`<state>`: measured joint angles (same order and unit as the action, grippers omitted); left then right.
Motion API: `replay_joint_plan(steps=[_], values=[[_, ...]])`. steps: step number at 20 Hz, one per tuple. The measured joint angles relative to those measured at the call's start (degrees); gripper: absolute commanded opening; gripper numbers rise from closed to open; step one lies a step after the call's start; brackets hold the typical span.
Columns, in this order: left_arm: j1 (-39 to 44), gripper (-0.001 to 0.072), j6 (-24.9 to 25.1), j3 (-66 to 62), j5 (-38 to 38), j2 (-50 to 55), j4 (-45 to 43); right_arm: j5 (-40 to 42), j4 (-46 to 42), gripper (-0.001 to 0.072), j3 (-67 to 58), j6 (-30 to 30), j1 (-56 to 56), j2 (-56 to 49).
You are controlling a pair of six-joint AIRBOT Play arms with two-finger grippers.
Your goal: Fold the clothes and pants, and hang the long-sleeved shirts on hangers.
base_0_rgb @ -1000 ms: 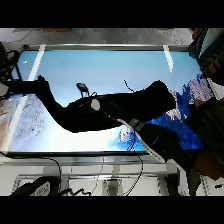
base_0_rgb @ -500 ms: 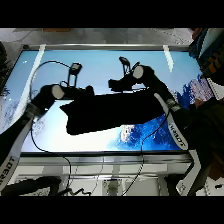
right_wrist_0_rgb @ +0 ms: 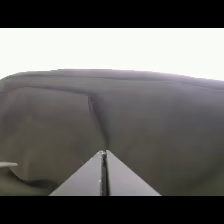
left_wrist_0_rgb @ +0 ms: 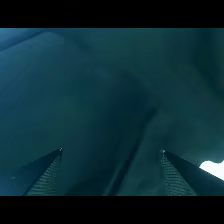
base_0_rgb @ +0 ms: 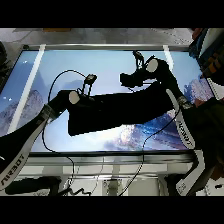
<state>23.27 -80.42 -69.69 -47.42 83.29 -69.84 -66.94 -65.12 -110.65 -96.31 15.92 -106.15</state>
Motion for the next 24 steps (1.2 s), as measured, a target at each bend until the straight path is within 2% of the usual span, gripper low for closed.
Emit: replay_joint_plan(steps=[2,3,8,10,13,15,20,21,22,23,24], values=[[-2.99,0.0681,-0.17,0.0,-3.39,-0.98,-2.86,-0.55,-0.83,0.0025,0.0,0.0,-0.15,0.04],[-5.03,0.0641,-0.22,0.0,-5.33,-1.57,-5.27,-0.61,-1.31,0.0025,0.0,0.02,-0.24,0.04],[-18.1,0.0627,-0.13,0.87,-13.75,-3.58,-11.61,-1.22,-3.69,0.0025,0.0,0.04,-0.26,0.07],[-23.85,0.0627,2.32,3.19,-15.26,-4.02,-8.02,-1.38,-4.55,0.0026,0.0,0.04,-0.26,0.07],[-30.29,0.0627,8.37,9.14,-15.39,-4.0,3.37,-1.42,-5.55,0.0025,0.0,0.07,-0.26,0.07],[-32.28,0.0627,11.58,13.2,-13.29,-3.32,8.76,-1.46,-5.84,0.0026,0.0,0.07,-0.26,0.07],[-32.44,0.0625,18.18,17.81,-10.71,0.33,15.87,-1.38,-6.21,0.0025,0.02,0.04,-0.26,0.07],[-32.02,0.0534,19.43,18.1,-10.56,1.16,17.66,-1.29,-6.21,0.0025,0.0,0.04,-0.26,0.07],[-31.58,0.0365,20.52,18.36,-10.14,1.97,19.26,-1.18,-6.23,0.0026,0.0,0.07,-0.26,0.07],[-31.15,0.0161,21.73,18.6,-9.62,2.73,20.28,-1.2,-6.29,0.0025,0.0,0.04,-0.26,0.07],[-30.88,0.0017,22.49,18.73,-9.18,3.3,21.14,-1.18,-6.27,0.0025,0.0,0.04,-0.26,0.07]])
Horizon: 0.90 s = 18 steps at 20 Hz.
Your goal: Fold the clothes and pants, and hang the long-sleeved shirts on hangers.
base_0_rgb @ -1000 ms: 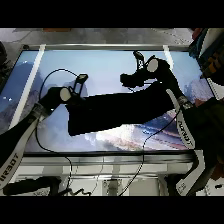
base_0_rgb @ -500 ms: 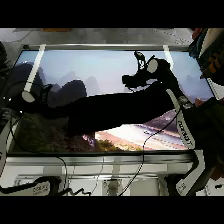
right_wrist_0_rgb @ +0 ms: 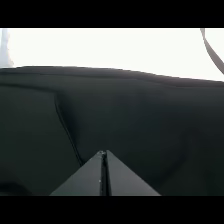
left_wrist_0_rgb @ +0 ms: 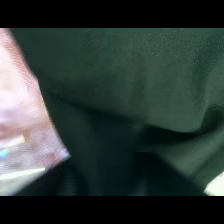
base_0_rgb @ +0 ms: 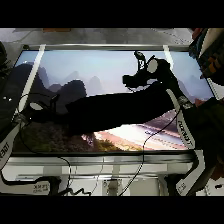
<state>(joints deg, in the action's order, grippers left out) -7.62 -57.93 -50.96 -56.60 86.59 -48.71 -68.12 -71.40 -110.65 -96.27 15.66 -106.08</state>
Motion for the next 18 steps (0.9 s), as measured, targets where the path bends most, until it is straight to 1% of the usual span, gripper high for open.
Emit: replay_joint_plan(steps=[3,5,6,8,11,14,18], values=[[-0.07,0.001,1.9,-1.03,0.55,0.66,2.56,-0.02,-0.02,0.0025,0.0,0.0,-0.02,0.0],[-0.87,0.001,1.95,-3.89,-1.03,0.04,1.18,-0.31,-0.09,0.0025,0.0,0.17,0.0,0.0],[-1.11,0.001,1.18,-5.92,-2.71,-0.72,-0.85,-0.7,-0.17,0.0026,0.0,0.9,0.0,0.0],[-1.16,0.0009,-0.68,-11.15,-7.21,-3.21,-7.85,-1.7,-0.37,0.0025,0.0,2.97,0.0,0.0],[0.02,0.0009,-2.32,-20.06,-15.56,-8.28,-16.63,-2.62,-0.42,0.0025,0.0,5.03,0.07,0.0],[2.32,0.001,-3.63,-26.58,-20.31,-13.81,-20.55,-3.02,-0.31,0.0026,0.09,5.9,0.76,-0.02],[5.38,0.001,-6.32,-30.1,-23.28,-18.8,-22.75,-2.45,0.15,0.0025,0.61,6.36,3.04,-0.26]])
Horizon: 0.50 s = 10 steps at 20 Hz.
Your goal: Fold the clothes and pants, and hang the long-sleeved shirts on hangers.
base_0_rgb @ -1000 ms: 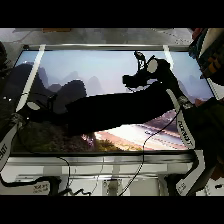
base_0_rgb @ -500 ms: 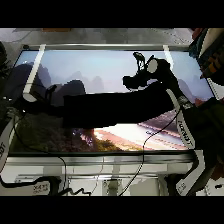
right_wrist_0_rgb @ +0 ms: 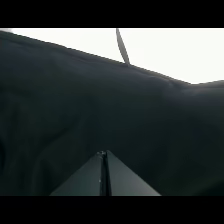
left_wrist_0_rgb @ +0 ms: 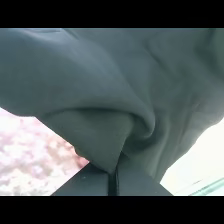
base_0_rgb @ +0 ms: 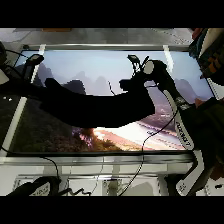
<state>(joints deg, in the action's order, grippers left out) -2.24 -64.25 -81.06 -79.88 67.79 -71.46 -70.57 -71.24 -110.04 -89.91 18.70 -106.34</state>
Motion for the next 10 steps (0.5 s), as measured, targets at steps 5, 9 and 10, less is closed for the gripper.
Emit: replay_joint_plan(steps=[5,9,10], values=[[2.14,0.001,-3.5,-1.03,-4.46,-1.51,-0.74,5.97,2.95,0.0025,4.44,0.09,5.2,-0.11],[2.69,0.0012,-4.39,-1.2,-5.29,-1.25,-0.9,17.79,9.77,0.0024,10.62,-0.26,11.34,-0.13],[2.75,0.0012,-4.66,-1.2,-5.27,-0.98,-0.92,21.33,11.61,0.0024,12.15,-0.81,13.2,-0.28]])
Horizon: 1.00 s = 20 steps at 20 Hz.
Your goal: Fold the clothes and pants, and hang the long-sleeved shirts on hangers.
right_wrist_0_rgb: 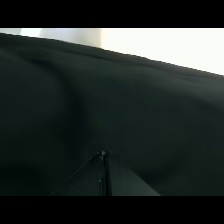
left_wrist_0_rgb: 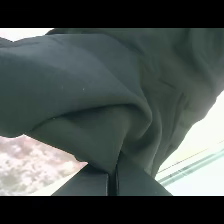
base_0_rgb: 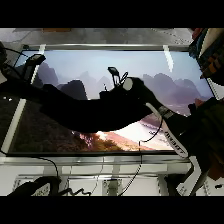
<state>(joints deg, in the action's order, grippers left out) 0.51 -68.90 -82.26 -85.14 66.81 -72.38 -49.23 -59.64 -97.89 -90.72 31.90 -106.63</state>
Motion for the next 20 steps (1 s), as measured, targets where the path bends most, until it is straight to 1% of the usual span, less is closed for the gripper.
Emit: replay_joint_plan(steps=[1,3,5,8,11,13,17,19,20], values=[[0.04,0.0012,-0.44,0.0,0.2,0.28,0.02,3.04,1.36,0.0023,1.09,-0.79,1.77,-0.35],[0.11,0.0013,-2.91,0.0,1.51,1.11,0.66,8.41,4.59,0.0024,2.49,-2.51,5.64,-1.66],[0.15,0.0012,-4.98,0.0,2.99,2.08,2.75,12.74,8.17,0.0024,3.19,-4.48,9.4,-3.34],[0.22,0.0012,-7.04,0.0,6.01,3.15,8.46,18.34,11.65,0.0024,3.65,-10.4,14.62,-5.7],[0.5,0.0012,-7.65,0.0,11.72,3.54,16.87,21.57,12.57,0.0024,3.8,-13.9,17.07,-6.62],[1.68,0.0012,-7.87,0.0,14.8,3.78,20.37,21.14,10.05,0.0024,3.82,-15.58,16.22,-6.25],[6.12,0.0012,-8.24,0.0,18.08,5.95,22.91,14.93,1.27,0.0025,3.85,-20.87,8.26,-3.32],[9.29,0.0012,-8.24,0.0,18.73,8.59,23.32,9.16,-3.13,0.0025,3.85,-20.83,2.91,-0.72],[10.78,0.0012,-8.24,0.0,19.08,10.08,23.56,6.29,-4.92,0.0025,3.85,-19.78,0.33,0.72]])
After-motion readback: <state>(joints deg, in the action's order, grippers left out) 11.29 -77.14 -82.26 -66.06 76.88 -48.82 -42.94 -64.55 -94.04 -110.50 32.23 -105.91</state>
